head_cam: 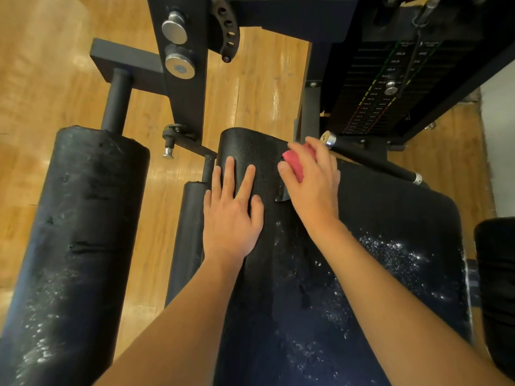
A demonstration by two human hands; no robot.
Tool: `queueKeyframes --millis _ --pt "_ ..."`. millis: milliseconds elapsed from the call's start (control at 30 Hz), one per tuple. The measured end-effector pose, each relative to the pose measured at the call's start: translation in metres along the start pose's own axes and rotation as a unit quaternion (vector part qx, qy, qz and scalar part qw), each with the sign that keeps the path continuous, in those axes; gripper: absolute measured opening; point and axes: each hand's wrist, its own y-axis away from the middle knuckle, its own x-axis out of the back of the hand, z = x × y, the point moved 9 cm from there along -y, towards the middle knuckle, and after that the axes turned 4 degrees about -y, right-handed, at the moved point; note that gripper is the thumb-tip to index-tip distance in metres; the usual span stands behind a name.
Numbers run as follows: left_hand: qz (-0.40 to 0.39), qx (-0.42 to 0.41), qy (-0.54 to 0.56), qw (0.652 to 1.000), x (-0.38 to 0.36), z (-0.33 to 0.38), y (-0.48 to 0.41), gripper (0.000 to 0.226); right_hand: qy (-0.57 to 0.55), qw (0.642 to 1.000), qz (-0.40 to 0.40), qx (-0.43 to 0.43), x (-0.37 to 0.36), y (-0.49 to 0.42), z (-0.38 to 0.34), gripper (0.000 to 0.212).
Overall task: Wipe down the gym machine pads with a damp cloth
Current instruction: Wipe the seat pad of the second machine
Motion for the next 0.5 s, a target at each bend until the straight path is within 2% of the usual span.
queueKeyframes --millis 133,333,433,500 --pt "0.003 0.002 0.006 1.000 0.000 0.000 0.000 0.057 0.076 0.997 -0.005 0.019 -0.004 -0.002 -0.005 0.041" --pt "0.006 0.006 0.009 1.000 0.000 0.000 0.000 0.057 0.020 0.999 0.009 0.043 -0.003 -0.010 -0.013 0.029" --pt "0.007 0.006 0.010 1.000 0.000 -0.001 0.000 0.057 -0.008 0.999 0.025 0.042 -0.003 -0.014 -0.019 0.028" --pt "0.007 0.005 0.008 1.000 -0.001 -0.001 -0.001 0.057 0.016 0.999 0.032 0.029 -0.006 -0.018 -0.021 0.031"
